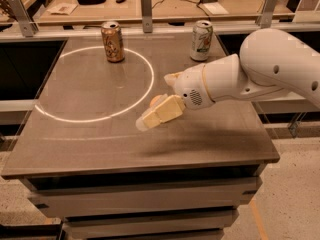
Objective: Move orange near 7up can
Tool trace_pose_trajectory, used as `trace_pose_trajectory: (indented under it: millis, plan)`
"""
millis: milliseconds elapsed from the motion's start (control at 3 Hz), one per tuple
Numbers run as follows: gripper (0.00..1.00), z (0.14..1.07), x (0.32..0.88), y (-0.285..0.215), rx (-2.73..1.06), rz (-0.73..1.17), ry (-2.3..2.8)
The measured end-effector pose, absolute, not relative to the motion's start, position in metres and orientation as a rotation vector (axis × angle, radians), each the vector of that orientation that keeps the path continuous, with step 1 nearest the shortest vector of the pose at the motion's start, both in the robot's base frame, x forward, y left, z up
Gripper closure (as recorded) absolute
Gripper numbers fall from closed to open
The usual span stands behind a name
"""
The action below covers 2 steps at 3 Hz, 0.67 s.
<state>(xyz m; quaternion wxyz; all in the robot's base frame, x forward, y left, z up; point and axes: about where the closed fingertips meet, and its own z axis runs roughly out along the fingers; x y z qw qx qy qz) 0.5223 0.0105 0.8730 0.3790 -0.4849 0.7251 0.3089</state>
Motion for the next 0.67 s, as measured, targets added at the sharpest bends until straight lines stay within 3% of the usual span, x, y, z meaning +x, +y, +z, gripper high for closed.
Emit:
trace_pose_trajectory:
  millis: [667]
  plan:
    - [0.00,0.8782,0.5136,0.0321,-1.313,0.797,1.837]
